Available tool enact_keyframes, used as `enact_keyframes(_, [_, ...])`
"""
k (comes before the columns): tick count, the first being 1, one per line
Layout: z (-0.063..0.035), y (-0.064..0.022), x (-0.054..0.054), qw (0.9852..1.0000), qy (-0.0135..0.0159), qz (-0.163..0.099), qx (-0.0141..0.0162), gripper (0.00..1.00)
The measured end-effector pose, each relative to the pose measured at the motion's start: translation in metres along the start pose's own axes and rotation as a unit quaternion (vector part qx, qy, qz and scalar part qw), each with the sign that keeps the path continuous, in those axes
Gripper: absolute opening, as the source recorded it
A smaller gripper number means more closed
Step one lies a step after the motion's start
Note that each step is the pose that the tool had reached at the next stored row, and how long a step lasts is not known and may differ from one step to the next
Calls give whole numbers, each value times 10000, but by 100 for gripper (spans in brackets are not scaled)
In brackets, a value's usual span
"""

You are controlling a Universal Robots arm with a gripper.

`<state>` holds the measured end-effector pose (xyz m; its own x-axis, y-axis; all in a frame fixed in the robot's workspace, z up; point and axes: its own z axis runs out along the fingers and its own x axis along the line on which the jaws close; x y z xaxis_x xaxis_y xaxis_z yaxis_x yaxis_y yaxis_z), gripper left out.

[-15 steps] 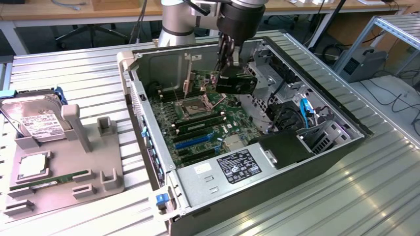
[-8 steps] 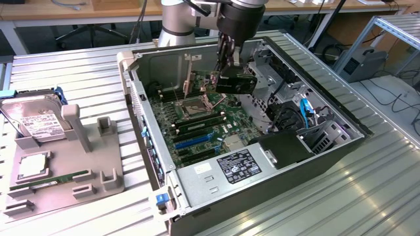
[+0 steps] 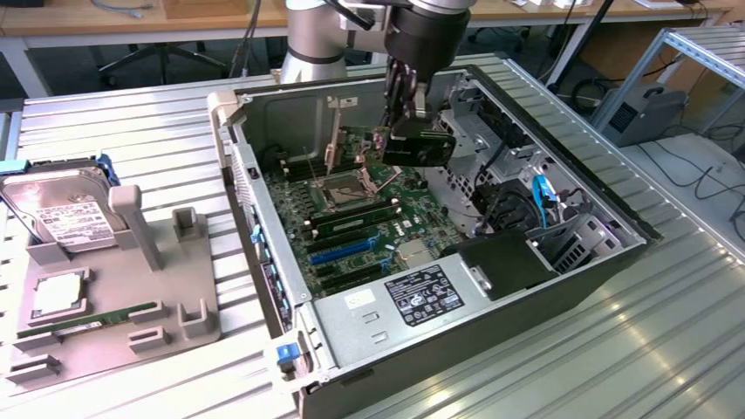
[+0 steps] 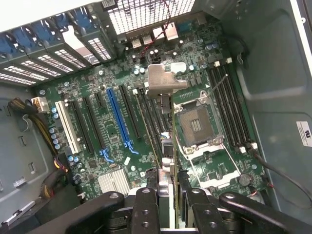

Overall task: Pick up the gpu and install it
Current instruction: 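Insert the gpu into the slot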

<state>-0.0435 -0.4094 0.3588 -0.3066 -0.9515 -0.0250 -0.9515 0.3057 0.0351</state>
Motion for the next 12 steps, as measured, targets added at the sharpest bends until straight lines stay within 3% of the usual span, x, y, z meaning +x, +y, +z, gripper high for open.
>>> enact_keyframes(12, [5, 0, 0, 9999, 6, -158, -4, 27])
